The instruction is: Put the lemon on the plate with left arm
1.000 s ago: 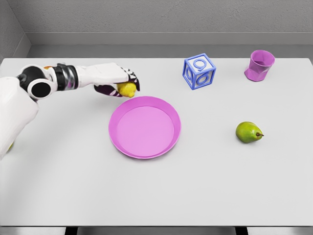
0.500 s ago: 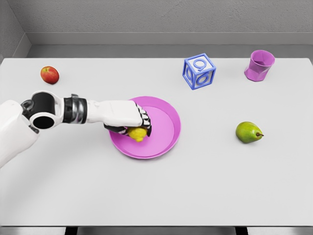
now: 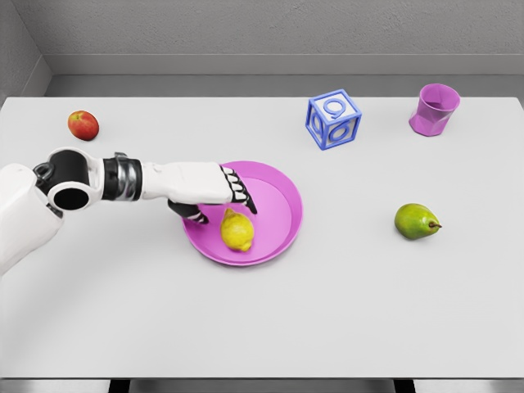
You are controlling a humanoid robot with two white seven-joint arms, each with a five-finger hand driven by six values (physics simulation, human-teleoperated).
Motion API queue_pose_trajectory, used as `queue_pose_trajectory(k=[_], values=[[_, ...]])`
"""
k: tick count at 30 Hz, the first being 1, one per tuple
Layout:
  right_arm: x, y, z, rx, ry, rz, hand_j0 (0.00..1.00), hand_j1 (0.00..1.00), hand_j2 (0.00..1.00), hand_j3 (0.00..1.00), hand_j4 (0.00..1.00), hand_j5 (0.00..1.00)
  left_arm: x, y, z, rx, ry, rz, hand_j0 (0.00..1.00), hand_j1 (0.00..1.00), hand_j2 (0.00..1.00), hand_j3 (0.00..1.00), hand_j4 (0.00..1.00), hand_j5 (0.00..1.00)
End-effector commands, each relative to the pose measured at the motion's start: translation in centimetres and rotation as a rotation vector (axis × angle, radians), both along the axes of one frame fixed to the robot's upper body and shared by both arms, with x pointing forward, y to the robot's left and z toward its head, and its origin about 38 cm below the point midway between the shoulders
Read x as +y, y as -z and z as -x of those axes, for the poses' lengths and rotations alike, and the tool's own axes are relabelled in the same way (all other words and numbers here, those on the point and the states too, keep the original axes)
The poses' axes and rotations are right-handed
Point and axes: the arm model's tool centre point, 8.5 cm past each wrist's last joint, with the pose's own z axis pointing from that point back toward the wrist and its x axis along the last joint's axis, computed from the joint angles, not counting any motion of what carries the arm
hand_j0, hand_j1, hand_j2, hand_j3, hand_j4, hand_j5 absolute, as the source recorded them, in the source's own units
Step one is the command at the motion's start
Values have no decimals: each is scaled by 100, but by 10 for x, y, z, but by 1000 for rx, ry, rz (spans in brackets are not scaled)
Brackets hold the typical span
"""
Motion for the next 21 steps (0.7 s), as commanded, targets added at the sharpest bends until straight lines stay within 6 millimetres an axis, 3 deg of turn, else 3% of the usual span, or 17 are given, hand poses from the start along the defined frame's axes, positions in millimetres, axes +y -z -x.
queue_pose_trajectory(k=[1, 3, 4, 6, 12, 16, 21], values=[[0, 0, 0, 0, -1, 0, 100, 100, 100, 100, 100, 100, 4, -6, -5, -14, -21, 10, 88, 88, 88, 88, 88, 88], [0, 0, 0, -1, 0, -1, 100, 100, 100, 100, 100, 100, 13, -37, -17, -79, -72, 88, 93, 93, 93, 93, 93, 93], [0, 0, 0, -1, 0, -1, 100, 100, 100, 100, 100, 100, 15, -48, -21, -101, -86, 120, 100, 100, 100, 100, 100, 100], [0, 0, 0, 0, -1, 0, 100, 100, 100, 100, 100, 100, 19, -51, -21, -105, -95, 134, 100, 100, 100, 100, 100, 100], [0, 0, 0, -1, 0, -1, 100, 100, 100, 100, 100, 100, 90, -84, -25, -134, -280, 342, 100, 100, 100, 100, 100, 100], [0, 0, 0, 0, 1, 0, 100, 100, 100, 100, 100, 100, 122, -81, -31, -129, -380, 388, 100, 100, 100, 100, 100, 100], [0, 0, 0, 0, 1, 0, 100, 100, 100, 100, 100, 100, 131, -65, -28, -94, -411, 380, 100, 100, 100, 100, 100, 100]])
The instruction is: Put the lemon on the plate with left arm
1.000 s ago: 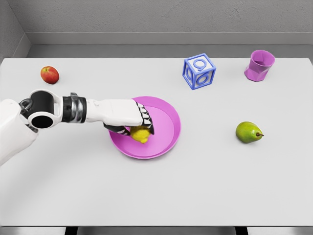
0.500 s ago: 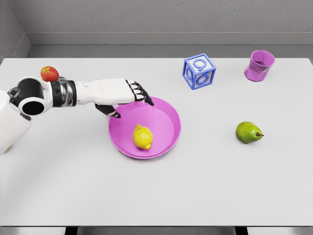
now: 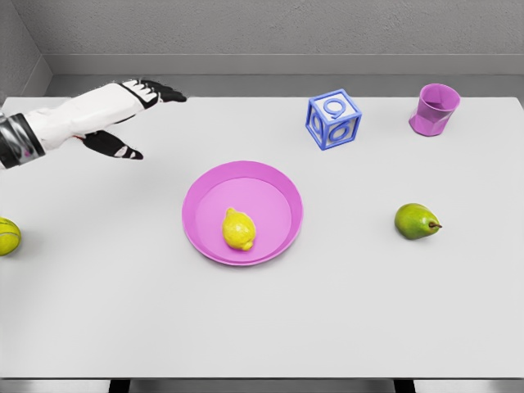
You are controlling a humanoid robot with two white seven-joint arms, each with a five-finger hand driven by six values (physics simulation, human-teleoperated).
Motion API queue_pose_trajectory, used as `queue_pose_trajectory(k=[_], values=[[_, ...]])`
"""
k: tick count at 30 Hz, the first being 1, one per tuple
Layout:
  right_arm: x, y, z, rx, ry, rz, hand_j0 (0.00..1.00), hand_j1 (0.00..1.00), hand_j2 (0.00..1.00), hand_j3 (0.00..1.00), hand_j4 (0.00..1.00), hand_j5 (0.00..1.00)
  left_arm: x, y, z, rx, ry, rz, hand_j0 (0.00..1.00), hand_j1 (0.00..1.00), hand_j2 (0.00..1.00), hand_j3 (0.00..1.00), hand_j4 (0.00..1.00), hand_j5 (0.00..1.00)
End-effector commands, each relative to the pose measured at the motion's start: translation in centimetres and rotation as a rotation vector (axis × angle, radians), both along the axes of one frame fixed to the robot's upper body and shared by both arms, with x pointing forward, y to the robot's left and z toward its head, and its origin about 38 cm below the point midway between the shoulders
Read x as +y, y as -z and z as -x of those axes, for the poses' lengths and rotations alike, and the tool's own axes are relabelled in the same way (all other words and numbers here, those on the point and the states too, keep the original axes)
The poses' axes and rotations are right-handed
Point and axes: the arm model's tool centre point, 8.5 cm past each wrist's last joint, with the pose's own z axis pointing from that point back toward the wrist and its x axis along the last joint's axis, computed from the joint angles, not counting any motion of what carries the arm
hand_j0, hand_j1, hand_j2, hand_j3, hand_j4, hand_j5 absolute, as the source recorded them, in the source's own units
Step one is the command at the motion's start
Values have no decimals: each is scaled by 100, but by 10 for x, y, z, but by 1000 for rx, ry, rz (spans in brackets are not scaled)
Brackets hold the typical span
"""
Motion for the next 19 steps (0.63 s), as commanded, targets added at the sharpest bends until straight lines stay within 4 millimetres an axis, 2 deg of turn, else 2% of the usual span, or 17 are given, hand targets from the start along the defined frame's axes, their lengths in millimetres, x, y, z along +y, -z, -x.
queue_pose_trajectory(k=[1, 11, 19], values=[[0, 0, 0, 0, 0, 0, 100, 100, 100, 100, 100, 100, 10, 1, -2, 10, -28, 12, 100, 100, 100, 100, 100, 100], [0, 0, 0, -1, 0, -1, 100, 100, 100, 100, 100, 100, 18, 11, 0, 38, -45, 4, 100, 100, 100, 100, 100, 100], [0, 0, 0, 0, 0, 0, 100, 100, 100, 100, 100, 100, 20, 10, 0, 38, -48, -2, 100, 100, 100, 100, 100, 100]])
